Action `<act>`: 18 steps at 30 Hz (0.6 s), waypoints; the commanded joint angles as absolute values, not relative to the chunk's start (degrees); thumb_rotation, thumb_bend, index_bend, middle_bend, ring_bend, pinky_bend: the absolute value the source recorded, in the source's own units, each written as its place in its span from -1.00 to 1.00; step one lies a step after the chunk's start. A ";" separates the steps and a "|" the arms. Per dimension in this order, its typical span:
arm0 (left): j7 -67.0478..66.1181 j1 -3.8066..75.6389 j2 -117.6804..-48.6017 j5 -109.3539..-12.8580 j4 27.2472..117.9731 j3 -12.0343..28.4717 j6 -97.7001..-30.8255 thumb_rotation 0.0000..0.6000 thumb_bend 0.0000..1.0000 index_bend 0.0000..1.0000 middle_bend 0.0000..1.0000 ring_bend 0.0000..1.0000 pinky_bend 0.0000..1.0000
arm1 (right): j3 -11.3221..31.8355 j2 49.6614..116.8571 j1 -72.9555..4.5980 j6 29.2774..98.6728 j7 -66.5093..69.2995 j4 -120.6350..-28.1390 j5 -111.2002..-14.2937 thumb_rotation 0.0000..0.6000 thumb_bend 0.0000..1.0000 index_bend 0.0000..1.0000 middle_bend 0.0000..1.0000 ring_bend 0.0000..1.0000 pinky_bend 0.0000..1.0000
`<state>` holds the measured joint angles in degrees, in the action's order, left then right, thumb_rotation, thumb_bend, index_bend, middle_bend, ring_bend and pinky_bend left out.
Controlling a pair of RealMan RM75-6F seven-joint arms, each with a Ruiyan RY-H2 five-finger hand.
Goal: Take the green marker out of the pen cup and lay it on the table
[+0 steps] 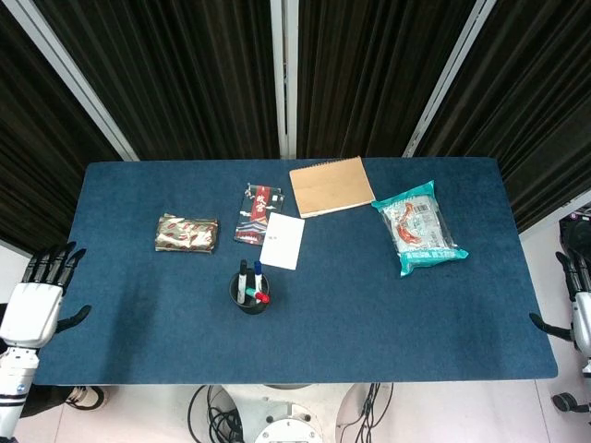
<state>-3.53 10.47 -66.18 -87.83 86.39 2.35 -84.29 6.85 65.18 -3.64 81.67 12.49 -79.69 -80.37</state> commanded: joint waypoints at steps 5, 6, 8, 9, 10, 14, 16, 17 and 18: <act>-3.92 10.63 -66.19 -88.15 86.83 2.25 -83.93 1.00 -0.64 -0.83 -0.95 -1.00 -0.85 | 6.83 65.04 -3.33 81.97 13.25 -79.37 -80.25 1.00 -0.89 -1.00 -1.00 -1.00 -1.00; -4.06 10.62 -66.10 -88.46 87.01 2.24 -84.15 1.00 -0.64 -0.83 -0.95 -1.00 -0.85 | 6.85 65.03 -3.31 81.83 13.47 -79.18 -80.09 1.00 -0.89 -1.00 -1.00 -1.00 -1.00; -4.25 10.63 -65.93 -88.89 87.38 2.23 -84.43 1.00 -0.64 -0.83 -0.95 -1.00 -0.85 | 6.90 64.94 -3.28 81.71 13.78 -79.03 -79.92 1.00 -0.89 -1.00 -1.00 -1.00 -1.00; -4.23 10.66 -65.81 -89.12 87.60 2.22 -84.52 1.00 -0.64 -0.83 -0.95 -1.00 -0.85 | 6.95 64.89 -3.24 81.81 13.90 -79.02 -79.89 1.00 -0.89 -1.00 -1.00 -1.00 -1.00; -4.07 10.76 -65.64 -89.45 87.90 2.19 -84.52 1.00 -0.64 -0.83 -0.95 -1.00 -0.85 | 7.06 64.81 -3.17 82.09 14.03 -79.08 -79.93 1.00 -0.89 -1.00 -1.00 -1.00 -1.00; -2.02 11.63 -64.64 -91.19 89.60 1.69 -83.62 1.00 -0.64 -0.83 -0.95 -1.00 -0.85 | 7.32 64.33 -2.98 82.91 13.93 -79.89 -80.09 1.00 -0.89 -1.00 -1.00 -1.00 -1.00; 0.03 12.58 -63.38 -92.51 91.61 1.43 -82.66 1.00 -0.64 -0.83 -0.95 -1.00 -0.85 | 7.53 63.98 -2.94 83.19 13.84 -80.77 -80.04 1.00 -0.89 -1.00 -1.00 -1.00 -1.00; 0.73 13.11 -62.73 -93.25 92.63 1.46 -82.36 1.00 -0.64 -0.83 -0.95 -1.00 -0.84 | 7.62 63.79 -2.97 83.24 13.76 -81.18 -80.01 1.00 -0.89 -1.00 -1.00 -1.00 -1.00; 1.20 13.70 -62.08 -94.05 93.61 1.53 -82.08 1.00 -0.64 -0.83 -0.95 -1.00 -0.84 | 7.70 63.60 -3.01 83.28 13.57 -81.58 -80.01 1.00 -0.89 -1.00 -1.00 -1.00 -1.00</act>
